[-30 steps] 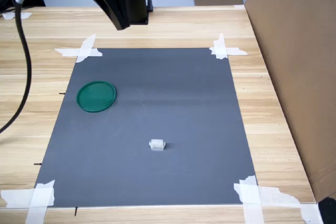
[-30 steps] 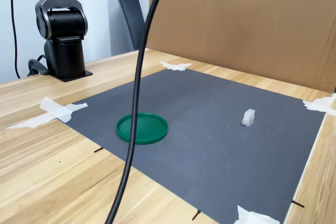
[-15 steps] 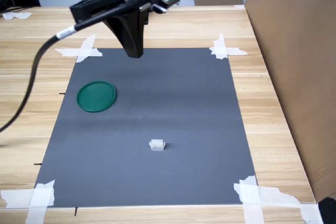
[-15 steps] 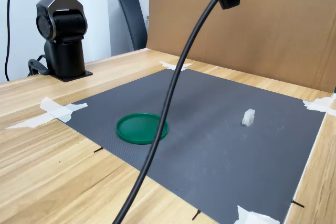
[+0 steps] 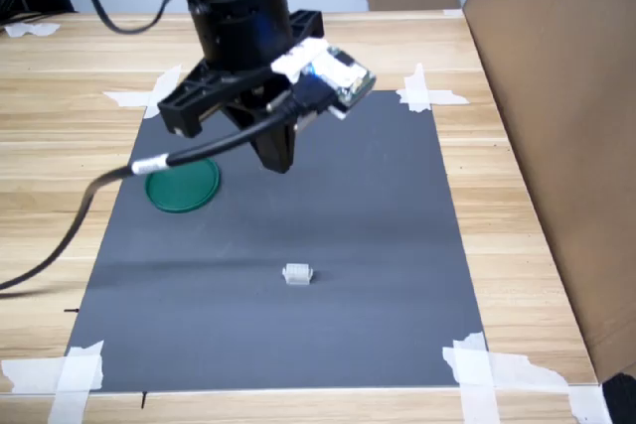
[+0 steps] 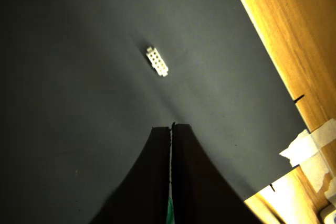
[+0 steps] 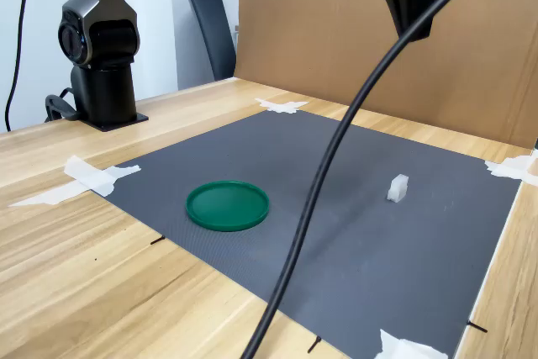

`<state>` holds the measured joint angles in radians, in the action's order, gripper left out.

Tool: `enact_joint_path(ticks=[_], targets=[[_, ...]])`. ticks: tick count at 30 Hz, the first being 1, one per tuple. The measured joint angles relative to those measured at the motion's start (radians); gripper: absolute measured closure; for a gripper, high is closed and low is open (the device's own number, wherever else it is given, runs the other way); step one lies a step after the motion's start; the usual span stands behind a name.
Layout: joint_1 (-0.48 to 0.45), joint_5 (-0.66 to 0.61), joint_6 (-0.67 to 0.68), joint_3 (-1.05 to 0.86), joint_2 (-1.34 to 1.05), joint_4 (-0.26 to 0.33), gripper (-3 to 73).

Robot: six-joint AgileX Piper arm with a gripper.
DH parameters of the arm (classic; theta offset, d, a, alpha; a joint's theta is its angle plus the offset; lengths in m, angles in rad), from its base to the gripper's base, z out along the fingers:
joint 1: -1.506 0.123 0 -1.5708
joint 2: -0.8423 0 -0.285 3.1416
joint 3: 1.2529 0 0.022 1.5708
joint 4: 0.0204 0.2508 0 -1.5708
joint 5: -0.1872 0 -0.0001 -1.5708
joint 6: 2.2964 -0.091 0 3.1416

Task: Grasp a white terminal and put it in the green lid.

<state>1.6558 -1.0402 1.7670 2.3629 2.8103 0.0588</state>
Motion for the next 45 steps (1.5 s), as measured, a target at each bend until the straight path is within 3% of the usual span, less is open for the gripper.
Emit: enact_joint_path(ticks=[6,11,15,26,29,36,37,38,39,45], targets=[[0.000,0.000,-0.029,0.003,0.064,-0.059,72.2],[0.000,-0.002,-0.049,0.039,0.071,-0.055,72.2],[0.017,-0.007,-0.066,0.099,0.071,-0.008,72.2],[0.061,0.014,-0.124,0.108,0.080,-0.029,72.2],[0.061,0.000,-0.081,0.108,0.120,-0.067,69.9],[0.061,0.000,-0.005,0.108,0.175,-0.094,53.0],[0.061,0.000,0.030,0.108,0.176,-0.094,48.1],[0.061,0.000,0.095,0.108,0.176,-0.094,33.6],[0.061,0.000,0.109,0.108,0.176,-0.095,28.6],[0.063,0.000,0.216,0.108,0.177,-0.098,10.9]])
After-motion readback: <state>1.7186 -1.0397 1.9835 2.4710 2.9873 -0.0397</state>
